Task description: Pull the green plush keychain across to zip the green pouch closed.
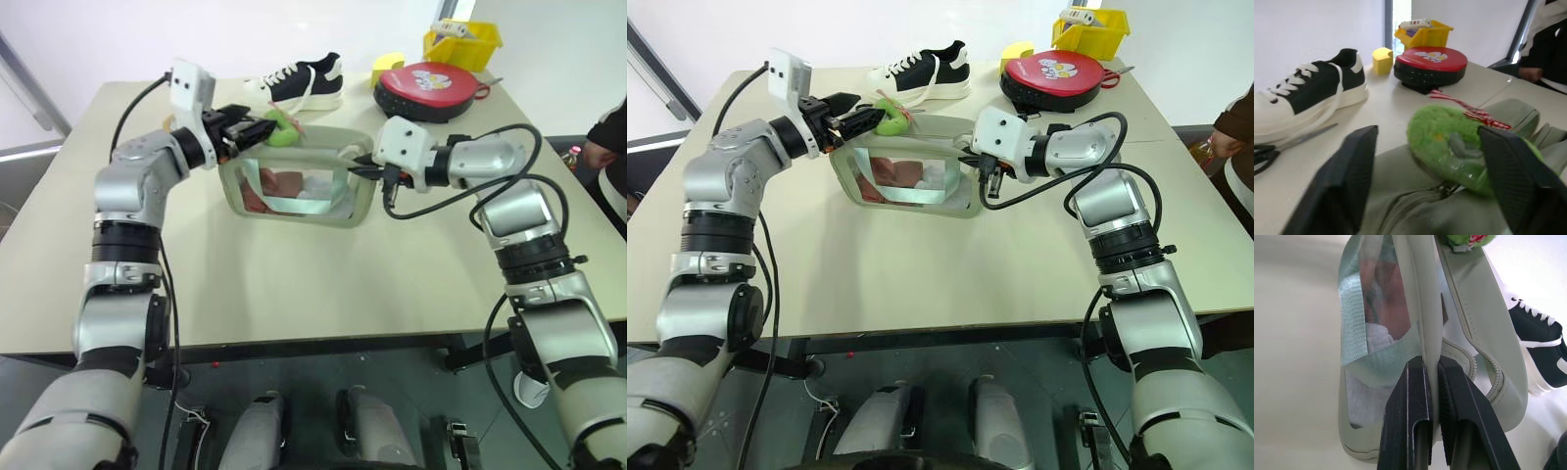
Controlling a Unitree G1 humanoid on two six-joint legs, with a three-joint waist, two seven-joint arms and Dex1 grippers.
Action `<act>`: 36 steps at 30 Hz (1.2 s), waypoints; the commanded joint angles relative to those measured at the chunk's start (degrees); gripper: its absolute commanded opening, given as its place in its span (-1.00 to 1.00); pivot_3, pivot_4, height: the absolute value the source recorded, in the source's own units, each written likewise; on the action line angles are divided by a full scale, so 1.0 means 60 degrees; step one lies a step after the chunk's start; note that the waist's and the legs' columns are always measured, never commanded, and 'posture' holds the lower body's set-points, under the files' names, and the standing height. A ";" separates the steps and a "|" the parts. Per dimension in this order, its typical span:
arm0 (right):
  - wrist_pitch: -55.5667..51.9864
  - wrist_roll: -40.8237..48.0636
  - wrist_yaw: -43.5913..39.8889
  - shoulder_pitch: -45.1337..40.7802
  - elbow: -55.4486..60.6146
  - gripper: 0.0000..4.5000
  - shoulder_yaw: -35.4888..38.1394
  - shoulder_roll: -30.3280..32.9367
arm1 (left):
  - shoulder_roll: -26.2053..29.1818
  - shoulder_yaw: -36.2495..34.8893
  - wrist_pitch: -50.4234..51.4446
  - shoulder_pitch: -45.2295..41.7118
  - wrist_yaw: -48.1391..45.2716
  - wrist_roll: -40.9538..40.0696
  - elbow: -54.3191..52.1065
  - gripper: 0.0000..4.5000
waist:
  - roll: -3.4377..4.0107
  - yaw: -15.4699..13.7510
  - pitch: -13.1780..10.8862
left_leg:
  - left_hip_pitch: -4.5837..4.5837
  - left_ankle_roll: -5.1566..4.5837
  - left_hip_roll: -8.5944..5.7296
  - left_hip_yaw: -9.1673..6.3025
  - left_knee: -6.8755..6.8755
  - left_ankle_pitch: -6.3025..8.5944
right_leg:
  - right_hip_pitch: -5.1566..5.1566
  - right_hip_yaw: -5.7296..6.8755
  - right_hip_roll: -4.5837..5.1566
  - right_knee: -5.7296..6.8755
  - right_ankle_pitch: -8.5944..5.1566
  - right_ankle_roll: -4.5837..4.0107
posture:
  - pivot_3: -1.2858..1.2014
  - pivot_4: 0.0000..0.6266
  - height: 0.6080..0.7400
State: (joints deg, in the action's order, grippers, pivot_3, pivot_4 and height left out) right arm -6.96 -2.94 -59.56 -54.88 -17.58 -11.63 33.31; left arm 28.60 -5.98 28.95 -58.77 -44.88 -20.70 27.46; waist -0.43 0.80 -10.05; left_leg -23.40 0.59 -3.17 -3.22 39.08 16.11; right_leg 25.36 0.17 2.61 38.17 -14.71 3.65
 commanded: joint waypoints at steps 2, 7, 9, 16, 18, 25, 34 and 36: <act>0.0080 0.0099 0.0055 -0.0053 0.0229 -1.00 0.0148 0.0053 | 0.1030 -0.0199 0.0486 0.0106 -0.0963 -0.0365 -0.1341 0.48 | 0.0000 0.0025 0.0000 | 0.0000 0.0001 0.0000 0.0000 -0.0002 -0.0001 | 0.0001 0.0000 0.0000 -0.0001 0.0000 0.0000 | 0.03 -0.52 1.00; 0.0113 0.0125 0.0060 -0.0047 0.0194 -1.00 0.0158 0.0088 | 0.1958 -0.0165 0.0741 0.0713 -0.1496 -0.0380 -0.2159 0.48 | 0.0000 0.0002 0.0000 | 0.0001 0.0004 0.0000 -0.0001 -0.0003 -0.0002 | -0.0002 -0.0001 0.0001 -0.0004 0.0000 0.0000 | 0.03 -0.52 1.00; 0.0113 0.0131 0.0049 -0.0027 0.0213 -1.00 0.0163 0.0120 | 0.2193 -0.0157 0.0779 0.1037 -0.1654 -0.0382 -0.2419 0.48 | 0.0000 -0.0002 0.0000 | 0.0001 0.0002 0.0000 -0.0001 -0.0002 -0.0001 | -0.0005 -0.0001 0.0002 -0.0006 0.0000 0.0000 | 0.03 -0.52 1.00; 0.0073 0.0155 -0.0001 -0.0071 0.0175 -1.00 0.0155 0.0143 | 0.1880 0.0811 -0.0372 0.1849 -0.1188 0.0886 -0.2062 0.48 | 0.0000 -0.0024 0.0000 | 0.0001 -0.0001 0.0000 -0.0002 -0.0001 0.0000 | -0.0005 -0.0001 0.0002 -0.0005 0.0000 0.0000 | 0.03 -0.52 1.00; 0.0064 0.0161 -0.0009 -0.0107 0.0152 -1.00 0.0151 0.0132 | 0.1648 0.1067 -0.0772 0.1810 -0.0923 0.1303 -0.1698 0.48 | 0.0000 -0.0025 0.0000 | 0.0001 -0.0005 0.0000 -0.0002 0.0000 0.0003 | -0.0005 -0.0001 0.0002 -0.0005 0.0000 0.0000 | 0.03 -0.52 1.00; 0.0051 0.0148 0.0010 -0.0140 0.0114 -1.00 0.0123 0.0102 | 0.1219 0.1166 -0.1511 0.1474 -0.0687 0.1750 -0.0783 0.48 | 0.0000 -0.0015 0.0000 | 0.0000 -0.0012 0.0000 0.0000 -0.0002 0.0007 | -0.0002 0.0000 0.0001 -0.0003 0.0000 0.0000 | 0.03 -0.52 1.00; -0.0046 0.0171 0.0036 -0.0026 0.0262 -1.00 0.0154 0.0142 | 0.1354 0.0787 -0.0877 0.1762 -0.1087 0.1209 -0.1574 -0.96 | 0.0000 -0.0013 0.0000 | -0.0001 -0.0012 0.0000 -0.0001 0.0000 0.0006 | -0.0003 -0.0001 0.0002 -0.0003 0.0000 0.0000 | 0.03 -0.52 1.00; -0.0025 0.0184 0.0010 -0.0102 0.0158 -1.00 0.0158 0.0139 | 0.1456 0.0645 -0.0429 0.1882 -0.1221 0.0969 -0.1938 -0.96 | 0.0000 -0.0010 0.0000 | -0.0001 -0.0012 0.0000 -0.0001 0.0000 0.0007 | -0.0002 -0.0001 0.0002 -0.0003 0.0000 0.0000 | 0.03 -0.52 1.00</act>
State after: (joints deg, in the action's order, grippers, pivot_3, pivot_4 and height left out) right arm -7.24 -2.48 -59.40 -54.76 -17.70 -11.60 33.84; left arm 36.24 0.61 25.38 -46.83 -51.37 -12.36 19.88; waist -0.43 0.74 -10.05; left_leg -23.40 0.52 -3.17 -3.23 39.07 16.15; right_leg 25.36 0.17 2.62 38.15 -14.71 3.65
